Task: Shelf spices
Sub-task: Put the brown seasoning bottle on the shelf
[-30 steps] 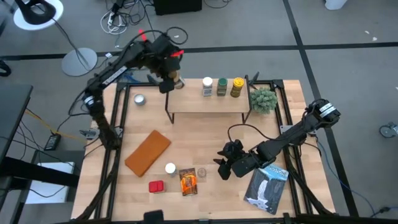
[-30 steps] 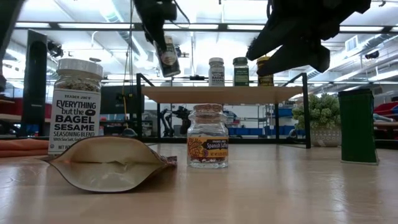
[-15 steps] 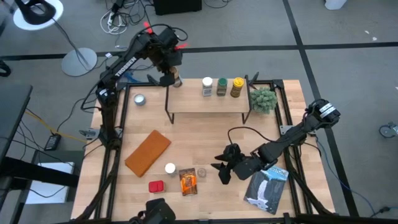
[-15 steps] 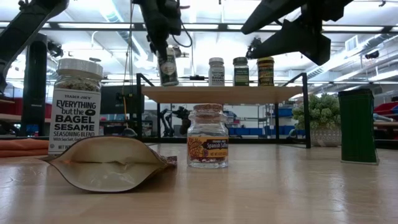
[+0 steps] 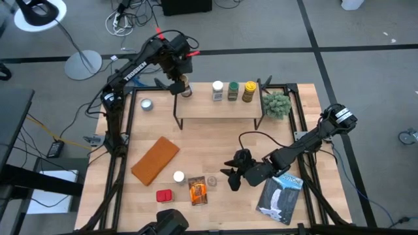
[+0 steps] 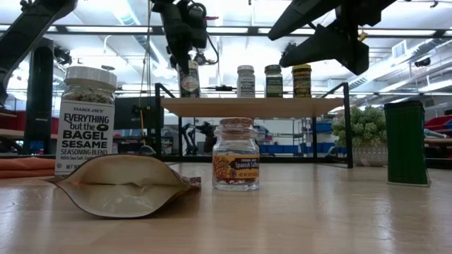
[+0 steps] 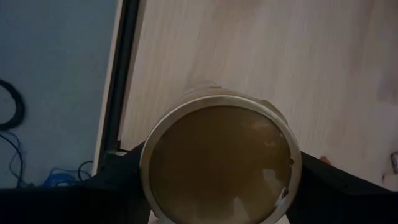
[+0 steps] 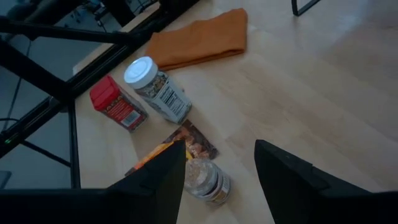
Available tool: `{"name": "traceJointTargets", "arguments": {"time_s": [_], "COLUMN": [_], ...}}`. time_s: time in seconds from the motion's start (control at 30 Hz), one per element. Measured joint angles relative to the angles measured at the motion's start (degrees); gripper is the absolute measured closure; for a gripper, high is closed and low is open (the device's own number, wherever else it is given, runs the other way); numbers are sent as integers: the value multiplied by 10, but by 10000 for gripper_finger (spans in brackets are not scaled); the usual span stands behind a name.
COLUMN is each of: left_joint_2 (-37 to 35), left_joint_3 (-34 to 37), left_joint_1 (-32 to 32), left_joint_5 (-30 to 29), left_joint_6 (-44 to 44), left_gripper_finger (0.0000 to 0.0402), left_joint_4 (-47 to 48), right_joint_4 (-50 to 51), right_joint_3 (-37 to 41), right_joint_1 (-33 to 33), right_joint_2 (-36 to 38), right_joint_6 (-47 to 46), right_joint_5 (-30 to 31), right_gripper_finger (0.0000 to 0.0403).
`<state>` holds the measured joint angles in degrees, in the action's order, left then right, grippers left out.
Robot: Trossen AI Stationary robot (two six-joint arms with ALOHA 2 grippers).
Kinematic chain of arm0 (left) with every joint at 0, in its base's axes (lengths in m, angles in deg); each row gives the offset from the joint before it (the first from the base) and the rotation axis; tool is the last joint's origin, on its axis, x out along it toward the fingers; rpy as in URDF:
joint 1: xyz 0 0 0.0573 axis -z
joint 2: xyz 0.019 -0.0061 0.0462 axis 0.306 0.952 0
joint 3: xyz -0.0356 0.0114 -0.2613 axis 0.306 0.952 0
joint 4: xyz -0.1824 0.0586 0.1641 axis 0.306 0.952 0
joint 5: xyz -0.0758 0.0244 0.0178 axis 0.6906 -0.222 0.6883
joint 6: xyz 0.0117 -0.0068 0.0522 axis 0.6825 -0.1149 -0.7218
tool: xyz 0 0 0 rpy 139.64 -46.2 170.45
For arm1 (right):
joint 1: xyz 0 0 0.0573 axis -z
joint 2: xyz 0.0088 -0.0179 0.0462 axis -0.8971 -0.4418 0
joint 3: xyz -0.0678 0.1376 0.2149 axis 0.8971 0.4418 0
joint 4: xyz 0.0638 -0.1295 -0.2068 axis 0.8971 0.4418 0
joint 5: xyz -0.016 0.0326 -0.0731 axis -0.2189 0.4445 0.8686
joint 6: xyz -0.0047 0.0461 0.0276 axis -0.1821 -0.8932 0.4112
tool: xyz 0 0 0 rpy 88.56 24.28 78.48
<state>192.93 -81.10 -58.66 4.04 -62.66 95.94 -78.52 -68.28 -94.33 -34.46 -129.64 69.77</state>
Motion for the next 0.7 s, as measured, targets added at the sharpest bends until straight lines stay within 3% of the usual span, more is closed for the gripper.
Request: {"name": "traceJointTargets", "arguments": {"time_s": [0.4, 0.7], "left_joint_2": [0, -1], "left_joint_3": [11, 11], "left_joint_1": [1, 1], "left_joint_5": [-16, -22], "left_joint_6": [6, 64], "left_gripper_finger": [116, 92], "left_joint_4": [-7, -26], "right_joint_4": [-2, -2], "right_joint_3": [0, 0], "right_joint_1": [0, 0], "right_joint_2": [0, 0], "right_joint_6": [1, 1], "right_joint_5": [0, 0], "right_gripper_finger": [211, 211]}}
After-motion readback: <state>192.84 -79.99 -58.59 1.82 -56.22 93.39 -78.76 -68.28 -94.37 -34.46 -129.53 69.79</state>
